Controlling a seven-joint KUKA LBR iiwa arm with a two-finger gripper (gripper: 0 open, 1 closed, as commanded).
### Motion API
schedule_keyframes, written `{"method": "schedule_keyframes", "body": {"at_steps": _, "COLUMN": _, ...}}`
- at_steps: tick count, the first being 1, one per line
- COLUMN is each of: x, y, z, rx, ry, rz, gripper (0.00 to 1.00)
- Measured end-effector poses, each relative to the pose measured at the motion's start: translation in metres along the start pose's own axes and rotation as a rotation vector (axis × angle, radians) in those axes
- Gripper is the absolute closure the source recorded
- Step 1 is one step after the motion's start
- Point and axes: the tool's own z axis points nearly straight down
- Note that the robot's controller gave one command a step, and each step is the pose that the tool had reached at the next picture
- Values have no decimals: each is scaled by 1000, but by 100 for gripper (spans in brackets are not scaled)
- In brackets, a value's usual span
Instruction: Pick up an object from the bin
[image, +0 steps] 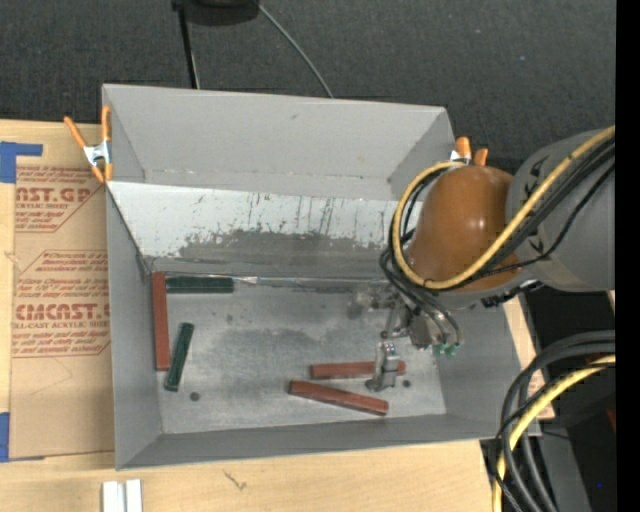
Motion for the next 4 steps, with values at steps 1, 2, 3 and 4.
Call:
{"method": "schedule_keyframes", "body": {"at_steps": 1, "x": -4, "y": -12, "z": 72, "rx": -5, "ry": 1, "rz": -16, "gripper": 100}}
{"method": "schedule_keyframes", "body": {"at_steps": 2, "x": -4, "y": -12, "z": 72, "rx": -5, "ry": 0, "rz": -16, "gripper": 100}}
{"method": "schedule_keyframes", "body": {"at_steps": 3, "x": -2, "y": -13, "z": 36, "rx": -6, "ry": 6, "rz": -24, "gripper": 100}}
{"method": "schedule_keyframes", "body": {"at_steps": 4, "x": 16, "y": -11, "z": -89, "rx": -5, "ry": -1, "rz": -81, "gripper": 100}}
